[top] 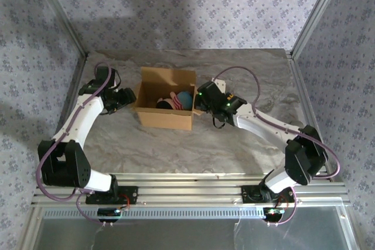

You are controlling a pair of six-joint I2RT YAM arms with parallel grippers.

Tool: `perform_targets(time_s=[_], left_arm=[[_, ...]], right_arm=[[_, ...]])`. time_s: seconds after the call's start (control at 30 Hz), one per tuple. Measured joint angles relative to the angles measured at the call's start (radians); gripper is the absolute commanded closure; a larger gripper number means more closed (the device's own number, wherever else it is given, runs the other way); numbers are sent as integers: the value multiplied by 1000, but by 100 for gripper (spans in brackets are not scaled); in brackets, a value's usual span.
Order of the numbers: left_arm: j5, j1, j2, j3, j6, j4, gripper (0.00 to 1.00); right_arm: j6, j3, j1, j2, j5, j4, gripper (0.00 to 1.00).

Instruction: Unpack the express box

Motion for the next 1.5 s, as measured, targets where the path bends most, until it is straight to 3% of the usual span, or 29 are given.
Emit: perform_targets(time_s=[0.4, 0.7, 1.03, 1.13, 1.27, 1.5], left_arm=[[14, 0, -3, -10, -14, 27, 27], [30, 0, -67, 24, -18, -10, 26], [53, -2, -146, 112, -19, -69, 25], [62, -2, -187, 119, -22, -89, 24], [77, -2, -227, 119, -24, -110, 24], [98, -2, -266, 110, -26, -146, 24]], right_arm=[[-60, 61, -39, 50, -11, 0, 12], [-83, 121, -39, 0, -15, -87, 8], [-176, 446, -14, -11, -29, -286, 10], [-198, 599, 8, 42, -48, -345, 11], [-220, 776, 49, 166, -88, -397, 20], [-216, 881, 119, 396, -163, -437, 23]])
